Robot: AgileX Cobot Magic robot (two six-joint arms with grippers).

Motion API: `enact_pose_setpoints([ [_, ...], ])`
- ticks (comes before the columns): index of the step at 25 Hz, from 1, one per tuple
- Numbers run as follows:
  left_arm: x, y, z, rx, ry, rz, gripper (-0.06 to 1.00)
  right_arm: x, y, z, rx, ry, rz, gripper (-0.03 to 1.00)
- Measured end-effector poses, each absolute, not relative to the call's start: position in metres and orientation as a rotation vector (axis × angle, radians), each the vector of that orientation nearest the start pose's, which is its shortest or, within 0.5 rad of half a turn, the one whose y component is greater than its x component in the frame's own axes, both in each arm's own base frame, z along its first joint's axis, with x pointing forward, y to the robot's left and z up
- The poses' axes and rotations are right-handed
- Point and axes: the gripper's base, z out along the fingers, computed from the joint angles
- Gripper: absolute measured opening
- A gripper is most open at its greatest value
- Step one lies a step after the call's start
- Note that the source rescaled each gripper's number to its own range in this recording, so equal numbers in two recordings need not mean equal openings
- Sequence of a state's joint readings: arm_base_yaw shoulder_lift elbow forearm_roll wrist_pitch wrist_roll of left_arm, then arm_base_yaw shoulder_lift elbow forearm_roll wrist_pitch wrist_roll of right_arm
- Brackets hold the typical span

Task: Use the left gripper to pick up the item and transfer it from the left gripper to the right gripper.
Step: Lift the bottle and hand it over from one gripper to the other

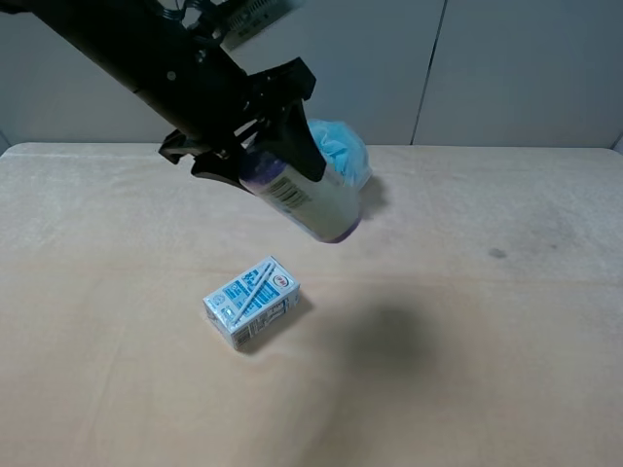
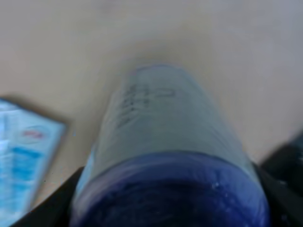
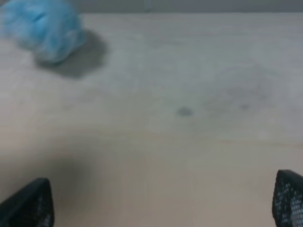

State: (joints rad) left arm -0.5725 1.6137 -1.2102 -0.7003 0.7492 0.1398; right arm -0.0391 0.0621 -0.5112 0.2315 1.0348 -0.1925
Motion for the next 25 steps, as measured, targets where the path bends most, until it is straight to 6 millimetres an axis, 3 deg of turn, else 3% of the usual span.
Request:
enact_pose_setpoints([
  [7, 0.261, -0.23, 0.289, 0.477, 2.545, -1.158, 0.0, 0.031, 0.032, 0.307, -0.432, 2.047, 0.312, 1.0],
  [16, 0.257, -0.231, 0.288, 0.558, 2.554, -1.179, 0.0, 0.068, 0.061, 0.323, -0.853, 1.946, 0.449, 1.0],
  [21, 0.257, -0.231, 0.288, 0.559, 2.554, -1.18, 0.0, 0.091, 0.084, 0.337, -0.971, 1.906, 0.476, 1.0],
  [25, 0.257, -0.231, 0.288, 0.559, 2.554, -1.18, 0.0, 0.11, 0.104, 0.333, -1.039, 1.919, 0.487, 1.0],
])
